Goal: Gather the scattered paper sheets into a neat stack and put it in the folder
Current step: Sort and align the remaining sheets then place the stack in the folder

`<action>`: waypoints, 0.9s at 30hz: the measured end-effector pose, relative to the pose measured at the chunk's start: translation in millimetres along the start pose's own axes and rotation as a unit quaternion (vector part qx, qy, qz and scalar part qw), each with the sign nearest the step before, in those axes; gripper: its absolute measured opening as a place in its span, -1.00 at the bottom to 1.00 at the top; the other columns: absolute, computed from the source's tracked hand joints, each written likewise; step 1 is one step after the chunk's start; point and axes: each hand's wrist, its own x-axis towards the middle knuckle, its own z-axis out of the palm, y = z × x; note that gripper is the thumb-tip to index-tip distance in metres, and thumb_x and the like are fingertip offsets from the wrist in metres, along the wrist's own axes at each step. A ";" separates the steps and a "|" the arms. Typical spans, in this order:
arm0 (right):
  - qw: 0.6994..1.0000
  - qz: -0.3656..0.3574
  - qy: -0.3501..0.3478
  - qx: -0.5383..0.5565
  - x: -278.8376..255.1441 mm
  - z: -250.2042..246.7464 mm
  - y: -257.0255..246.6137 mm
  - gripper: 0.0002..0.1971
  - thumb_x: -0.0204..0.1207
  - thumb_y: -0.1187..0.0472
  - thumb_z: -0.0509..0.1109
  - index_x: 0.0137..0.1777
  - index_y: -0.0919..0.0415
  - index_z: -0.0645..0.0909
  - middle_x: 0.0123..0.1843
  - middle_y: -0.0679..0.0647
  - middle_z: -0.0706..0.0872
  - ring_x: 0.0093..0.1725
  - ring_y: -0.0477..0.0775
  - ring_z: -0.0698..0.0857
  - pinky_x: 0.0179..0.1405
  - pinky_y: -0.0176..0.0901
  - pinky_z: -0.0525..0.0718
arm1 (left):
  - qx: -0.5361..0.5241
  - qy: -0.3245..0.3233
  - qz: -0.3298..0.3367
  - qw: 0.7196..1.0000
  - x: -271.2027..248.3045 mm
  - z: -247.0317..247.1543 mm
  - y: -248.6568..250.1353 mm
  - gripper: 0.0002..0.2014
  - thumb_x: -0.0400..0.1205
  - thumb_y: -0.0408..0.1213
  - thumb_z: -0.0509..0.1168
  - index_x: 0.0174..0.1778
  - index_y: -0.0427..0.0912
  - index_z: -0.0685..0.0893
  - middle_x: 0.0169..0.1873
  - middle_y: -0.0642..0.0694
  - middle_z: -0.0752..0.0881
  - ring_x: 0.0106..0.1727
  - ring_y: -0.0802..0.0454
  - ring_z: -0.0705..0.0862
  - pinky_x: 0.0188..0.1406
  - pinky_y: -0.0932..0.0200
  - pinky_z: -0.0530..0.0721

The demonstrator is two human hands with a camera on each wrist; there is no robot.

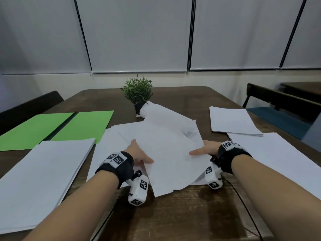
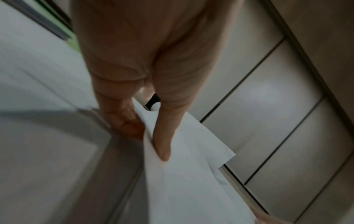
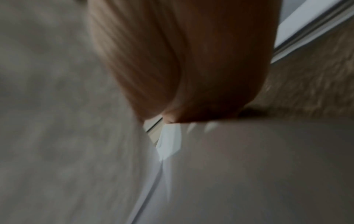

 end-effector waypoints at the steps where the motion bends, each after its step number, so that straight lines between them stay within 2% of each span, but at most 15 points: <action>1: 1.000 -0.003 -0.010 0.000 -2.7 0.8 -2.3 0.00 -0.25 -0.27 0.76 0.31 -0.02 0.61 0.20 -0.05 0.78 0.23 0.08 0.73 0.37 0.08 0.59 | 0.005 0.027 0.011 1.000 2.5 -0.7 -1.3 0.21 0.22 -0.52 0.63 0.65 -0.11 -0.03 0.32 -0.20 0.51 0.33 -0.27 0.55 0.20 -0.17 0.68; 3: 0.999 0.003 -0.037 -0.013 -4.2 1.6 -3.7 -0.02 -0.18 -0.15 0.79 0.36 -0.04 0.57 0.26 -0.07 0.75 0.29 0.08 0.69 0.41 0.11 0.56 | 0.016 0.078 0.037 0.996 4.0 -4.6 -1.6 0.16 0.24 -0.43 0.65 0.64 -0.21 0.03 0.39 -0.25 0.49 0.38 -0.28 0.52 0.28 -0.16 0.63; 4: 0.998 0.013 -0.048 -0.026 -4.2 1.4 -3.1 -0.06 -0.15 -0.11 0.80 0.33 -0.05 0.58 0.26 -0.08 0.74 0.30 0.08 0.68 0.42 0.13 0.54 | 0.011 0.091 0.048 0.995 3.8 -6.9 -0.8 0.00 0.28 -0.39 0.64 0.59 -0.27 0.21 0.33 -0.27 0.55 0.32 -0.27 0.57 0.24 -0.14 0.65; 5: 0.997 0.023 -0.055 -0.042 -5.2 2.3 -3.4 -0.11 -0.14 -0.09 0.80 0.29 -0.06 0.61 0.24 -0.09 0.75 0.29 0.09 0.69 0.42 0.15 0.54 | 0.017 0.107 0.062 0.992 5.2 -8.1 -0.6 -0.27 0.35 -0.35 0.60 0.41 -0.31 0.45 0.17 -0.26 0.64 0.20 -0.24 0.65 0.16 -0.10 0.70; 6: 0.997 0.032 -0.051 -0.053 -3.8 3.0 -2.4 -0.15 -0.14 -0.09 0.80 0.26 -0.05 0.63 0.21 -0.08 0.77 0.26 0.10 0.71 0.40 0.17 0.55 | 0.044 0.125 0.077 0.988 4.3 -9.5 0.8 -0.62 0.42 -0.30 0.55 0.09 -0.29 0.63 -0.07 -0.21 0.69 0.03 -0.20 0.69 0.04 -0.02 0.72; 7: 0.997 0.039 -0.036 -0.060 -2.7 4.2 -1.5 -0.17 -0.14 -0.09 0.80 0.23 -0.03 0.65 0.16 -0.08 0.80 0.22 0.11 0.73 0.38 0.17 0.58 | 0.080 0.140 0.098 0.982 1.4 -10.1 2.6 -0.81 0.48 -0.25 0.50 -0.23 -0.23 0.62 -0.29 -0.13 0.66 -0.12 -0.15 0.67 -0.10 0.06 0.69; 9: 0.997 0.045 0.007 -0.065 -4.1 8.7 -3.2 -0.31 -0.02 -0.05 0.78 0.17 0.01 0.69 0.08 -0.07 0.82 0.13 0.10 0.77 0.30 0.12 0.64 | 0.140 0.168 0.119 0.968 3.3 -7.8 -1.6 -0.64 0.57 -0.18 0.41 -0.46 -0.16 0.43 -0.47 -0.05 0.53 -0.23 -0.12 0.57 -0.23 0.13 0.49; 11: 0.995 0.055 0.041 -0.072 -7.6 12.9 -6.3 -0.53 0.21 0.02 0.70 0.12 0.06 0.71 0.05 -0.06 0.81 0.09 0.07 0.76 0.23 0.00 0.65 | 0.153 0.153 0.102 0.971 4.1 -5.0 -3.9 -0.64 0.62 -0.11 0.35 -0.40 -0.20 0.42 -0.38 -0.19 0.60 -0.18 -0.19 0.61 -0.15 0.08 0.54; 13: 0.992 0.069 0.057 -0.091 -9.6 14.7 -7.5 -0.56 0.32 0.00 0.64 0.17 0.08 0.70 0.11 -0.06 0.78 0.12 0.06 0.73 0.27 -0.01 0.62 | 0.104 0.119 0.065 0.985 1.7 -4.3 -4.3 -0.63 0.55 -0.04 0.42 -0.05 -0.29 0.53 0.00 -0.39 0.69 0.07 -0.29 0.68 0.11 -0.09 0.66; 15: 0.988 0.083 0.066 -0.109 -10.0 15.1 -7.3 -0.49 0.31 -0.12 0.61 0.22 0.07 0.68 0.15 -0.05 0.76 0.14 0.07 0.71 0.33 0.05 0.60 | 0.085 0.095 0.009 0.992 -5.8 -5.7 -1.4 -0.16 0.41 0.01 0.55 0.42 -0.36 0.29 0.26 -0.33 0.57 0.24 -0.27 0.62 0.20 -0.14 0.66; 16: 0.986 0.086 0.074 -0.122 -7.6 14.1 -5.9 -0.41 0.23 -0.21 0.60 0.22 0.06 0.67 0.16 -0.04 0.75 0.15 0.08 0.71 0.33 0.07 0.59 | 0.079 0.079 -0.007 0.994 -9.2 -7.5 -0.4 0.01 0.35 0.00 0.59 0.53 -0.33 0.12 0.30 -0.29 0.53 0.25 -0.24 0.61 0.15 -0.12 0.70; 19: 0.978 0.094 0.083 -0.168 6.7 9.9 0.4 -0.09 -0.12 -0.44 0.52 0.23 0.06 0.65 0.17 -0.01 0.74 0.14 0.11 0.70 0.31 0.10 0.59 | 0.119 0.010 -0.030 0.992 -21.5 -10.5 3.8 0.14 0.34 -0.02 0.61 0.63 -0.12 -0.07 0.23 -0.24 0.56 0.10 -0.19 0.70 -0.09 0.00 0.76; 20: 0.975 0.097 0.081 -0.183 8.1 10.8 -1.0 -0.08 -0.11 -0.46 0.51 0.24 0.08 0.64 0.18 0.00 0.73 0.15 0.12 0.70 0.31 0.10 0.59 | 0.177 -0.008 -0.021 0.984 -27.7 -10.2 6.0 0.12 0.35 0.04 0.58 0.64 -0.09 -0.05 0.27 -0.24 0.56 0.11 -0.18 0.69 -0.06 0.01 0.72; 23: 0.970 0.107 0.082 -0.203 5.0 14.3 -6.6 -0.26 0.25 -0.33 0.53 0.32 0.16 0.60 0.23 0.06 0.71 0.19 0.16 0.67 0.34 0.11 0.57 | 0.341 -0.046 0.005 0.939 -39.4 -5.6 9.6 -0.04 0.45 0.18 0.45 0.64 -0.15 0.14 0.54 -0.14 0.38 0.45 -0.11 0.47 0.39 0.08 0.47; 27: 0.966 0.111 0.086 -0.216 4.6 16.0 -7.7 -0.31 0.35 -0.27 0.50 0.35 0.19 0.57 0.27 0.08 0.68 0.24 0.18 0.65 0.37 0.11 0.54 | 0.397 -0.073 0.000 0.915 -46.5 -1.5 11.9 -0.08 0.31 0.21 0.54 0.51 -0.11 0.37 0.39 -0.08 0.55 0.34 -0.09 0.54 0.31 0.07 0.53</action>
